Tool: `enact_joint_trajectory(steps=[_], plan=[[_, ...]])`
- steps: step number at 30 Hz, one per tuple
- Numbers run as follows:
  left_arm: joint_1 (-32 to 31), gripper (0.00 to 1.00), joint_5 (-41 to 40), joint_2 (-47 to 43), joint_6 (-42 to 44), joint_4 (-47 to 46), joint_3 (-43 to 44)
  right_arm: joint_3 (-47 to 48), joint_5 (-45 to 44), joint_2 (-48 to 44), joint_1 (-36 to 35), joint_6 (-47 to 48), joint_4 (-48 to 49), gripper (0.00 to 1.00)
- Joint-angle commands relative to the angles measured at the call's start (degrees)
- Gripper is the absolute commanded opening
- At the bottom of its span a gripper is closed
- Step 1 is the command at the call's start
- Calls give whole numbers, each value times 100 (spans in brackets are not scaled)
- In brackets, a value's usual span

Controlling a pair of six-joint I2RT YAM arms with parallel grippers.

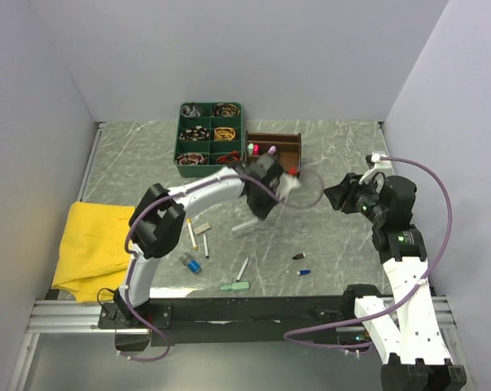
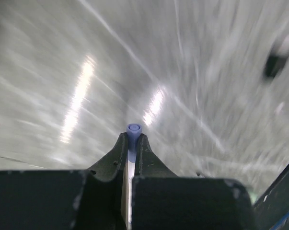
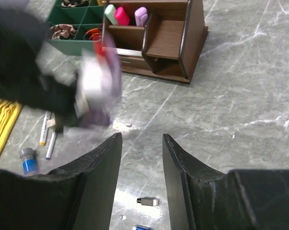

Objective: Sort the stationery into containers
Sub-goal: Pick up the pen from the center of the board, then place the pen in the storage box.

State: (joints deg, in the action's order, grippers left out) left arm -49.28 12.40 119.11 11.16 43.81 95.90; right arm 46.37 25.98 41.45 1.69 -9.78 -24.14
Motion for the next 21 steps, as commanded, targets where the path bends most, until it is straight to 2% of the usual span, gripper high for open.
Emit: enact_joint_trajectory(steps=[1,4,7,8,10,11,12,13,14,16,18,21], plan=[[488,1,587,-555,-279,-188,1343,-93,250,-146,42,-76,50,46],[892,1,789,-722,-831,-697,1607,-216,442,-32,42,-471,269,45],[1420,1,1535,-749,-1666,-1330,1739,-453,1311,82,42,-1033,1075,45],[1534,1,2224,-671,-1756,-1462,1783,-566,1583,117,42,-1435,1644,45],[1807,1,2791,-687,-2254,-2066,1644,-594,2112,336,42,-1780,2139,45],[1921,1,3133,-966,-2641,-2627,1329,-533,2226,433,33,-2008,2411,46],[2157,1,3780,-1169,-3185,-4660,343,-480,2384,599,33,-2054,2675,46],[2263,1,4074,-1362,-4582,-5933,-224,-410,2412,688,33,-2080,2800,46],[2352,1,4225,-1590,-5057,-6946,-699,-270,2456,767,41,-2124,3044,46],[2370,1,4655,-1497,-4904,-6526,-372,-129,2665,1057,33,-2273,3353,46],[2396,1,4920,-1434,-5402,-6884,-422,73,2781,1390,24,-2607,3784,47],[2353,1,4991,-1584,-5668,-7211,-668,416,2860,1812,-98,-2758,4040,47]])
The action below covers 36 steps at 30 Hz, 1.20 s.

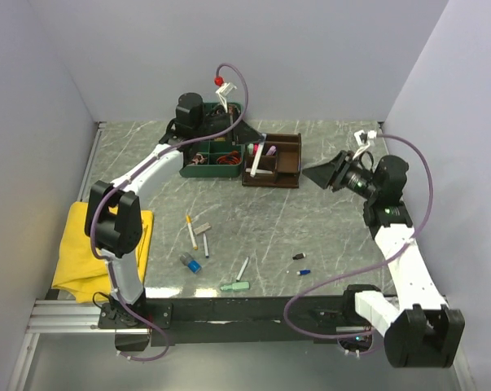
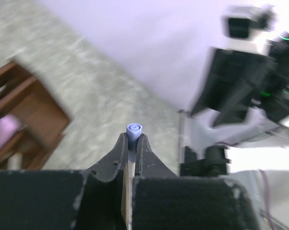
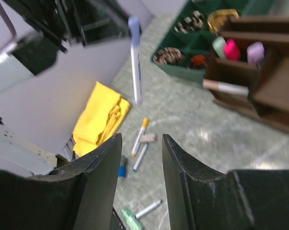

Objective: Sort the stationery into containers
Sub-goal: Place the pen in the storage box.

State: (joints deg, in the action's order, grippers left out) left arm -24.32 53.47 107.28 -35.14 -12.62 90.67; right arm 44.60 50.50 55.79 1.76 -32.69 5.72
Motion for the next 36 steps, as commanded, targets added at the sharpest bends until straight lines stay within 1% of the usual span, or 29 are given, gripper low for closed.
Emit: enact_joint_trajectory(steps=[1,2,5,12,16,25,32,34,35,36], plan=[[-152,1,928,-401,-1205,-1620,-164,707,417,476,-149,-397,1028,47],[-161,1,937,-419,-1285,-1629,-173,952,417,564,-150,-92,811,47],[-196,1,963,-480,-1434,-1769,-252,1383,461,889,-544,506,449,47],[-249,1,867,-603,-1698,-2060,-603,1964,505,1557,-1116,860,308,47],[-249,1,814,-595,-1812,-2148,-595,2237,330,1733,-1371,1202,-52,48],[-267,1,752,-568,-2023,-2218,-559,2360,162,1971,-1661,1379,-176,49],[-275,1,735,-542,-2138,-2332,-507,2431,-14,2208,-1758,1230,69,48],[-275,1,735,-533,-2155,-2341,-507,2483,4,2234,-1793,1203,105,47],[-275,1,735,-533,-2155,-2341,-516,2510,12,2261,-1819,1203,140,45],[-275,1,735,-524,-2155,-2350,-524,2527,39,2261,-1846,1212,132,37]])
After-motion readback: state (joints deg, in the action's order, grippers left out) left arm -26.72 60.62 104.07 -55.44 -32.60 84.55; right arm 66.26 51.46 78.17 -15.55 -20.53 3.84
